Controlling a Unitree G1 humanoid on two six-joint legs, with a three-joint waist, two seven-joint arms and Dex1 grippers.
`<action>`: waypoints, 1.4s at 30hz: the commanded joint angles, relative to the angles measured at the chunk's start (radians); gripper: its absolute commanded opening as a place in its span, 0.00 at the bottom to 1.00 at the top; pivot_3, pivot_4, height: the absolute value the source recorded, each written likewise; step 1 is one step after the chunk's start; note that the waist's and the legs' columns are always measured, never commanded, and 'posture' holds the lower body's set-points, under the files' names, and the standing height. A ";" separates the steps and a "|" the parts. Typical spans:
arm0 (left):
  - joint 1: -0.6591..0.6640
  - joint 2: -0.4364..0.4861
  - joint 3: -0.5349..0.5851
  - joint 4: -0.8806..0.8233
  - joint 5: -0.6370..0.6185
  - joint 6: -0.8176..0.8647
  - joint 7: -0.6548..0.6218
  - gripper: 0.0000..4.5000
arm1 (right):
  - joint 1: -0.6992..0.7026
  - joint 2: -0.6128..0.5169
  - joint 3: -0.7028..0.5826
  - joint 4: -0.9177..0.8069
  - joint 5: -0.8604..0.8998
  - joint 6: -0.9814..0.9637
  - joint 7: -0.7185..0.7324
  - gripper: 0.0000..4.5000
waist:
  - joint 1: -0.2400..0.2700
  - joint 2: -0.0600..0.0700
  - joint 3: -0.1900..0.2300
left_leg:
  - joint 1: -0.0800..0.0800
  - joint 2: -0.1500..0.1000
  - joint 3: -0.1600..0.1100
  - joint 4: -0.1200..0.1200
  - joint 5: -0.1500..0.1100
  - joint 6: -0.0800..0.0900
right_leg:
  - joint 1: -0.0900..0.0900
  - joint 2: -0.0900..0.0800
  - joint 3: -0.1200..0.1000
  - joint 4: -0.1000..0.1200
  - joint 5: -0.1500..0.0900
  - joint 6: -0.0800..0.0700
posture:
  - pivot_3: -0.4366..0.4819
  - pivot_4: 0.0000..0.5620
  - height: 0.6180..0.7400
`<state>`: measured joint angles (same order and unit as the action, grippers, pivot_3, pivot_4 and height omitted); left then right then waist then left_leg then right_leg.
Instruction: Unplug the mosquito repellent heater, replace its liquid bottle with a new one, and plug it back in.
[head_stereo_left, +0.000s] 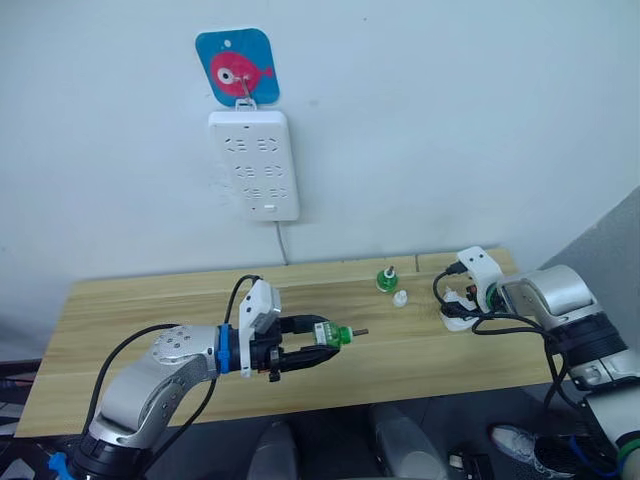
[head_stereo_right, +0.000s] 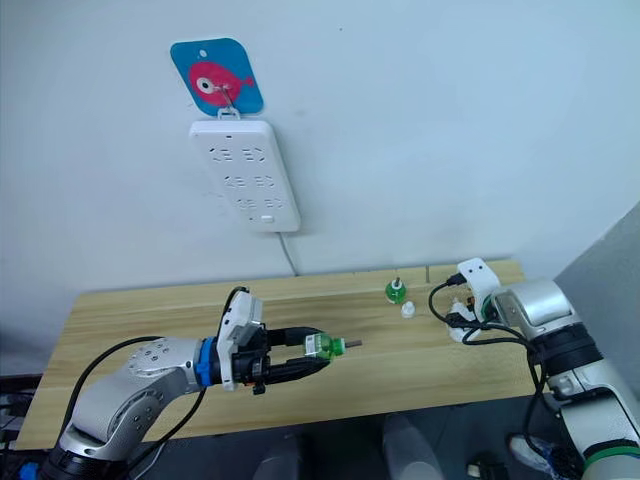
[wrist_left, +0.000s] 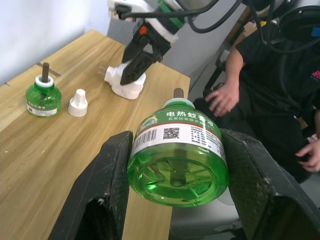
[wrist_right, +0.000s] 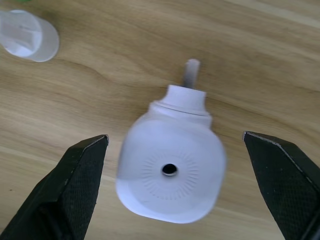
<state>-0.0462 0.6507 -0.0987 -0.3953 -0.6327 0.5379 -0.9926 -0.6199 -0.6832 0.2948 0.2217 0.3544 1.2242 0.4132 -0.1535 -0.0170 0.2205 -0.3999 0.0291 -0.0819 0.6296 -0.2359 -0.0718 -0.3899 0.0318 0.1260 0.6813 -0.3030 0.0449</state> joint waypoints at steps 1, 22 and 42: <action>-0.004 -0.010 0.001 -0.031 0.002 -0.017 -0.003 0.52 | -0.014 -0.006 -0.029 -0.003 -0.032 0.020 0.011 1.00 | 0.003 0.000 0.001 | 0.000 0.000 0.000 0.000 0.000 0.000 | 0.000 0.000 0.000 0.000 0.000 0.000 | 0.32 0.40 1.00; -0.044 -0.030 -0.016 -0.051 -0.007 0.027 0.020 0.52 | 0.008 0.060 -0.080 0.034 -0.098 0.053 0.014 1.00 | 0.008 0.000 0.004 | 0.000 0.000 0.000 0.000 0.000 0.000 | 0.000 0.000 0.000 0.000 0.000 0.000 | 0.33 0.39 1.00; -0.120 -0.038 -0.036 0.000 0.003 0.044 -0.010 0.52 | 0.103 0.005 -0.298 -0.128 -0.010 0.098 0.098 0.66 | 0.010 0.000 0.005 | 0.000 0.000 0.000 0.000 0.000 0.000 | 0.000 0.000 0.000 0.000 0.000 0.000 | 0.26 0.30 1.00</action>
<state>-0.1518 0.6111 -0.1340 -0.3933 -0.6270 0.5833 -0.9833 -0.5288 -0.6460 0.0718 0.1527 0.3157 1.3189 0.4895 -0.1438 -0.0172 0.2253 -0.4003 0.0289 -0.0820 0.6298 -0.2358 -0.0719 -0.3899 0.0316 0.1254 0.6813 -0.3029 0.0452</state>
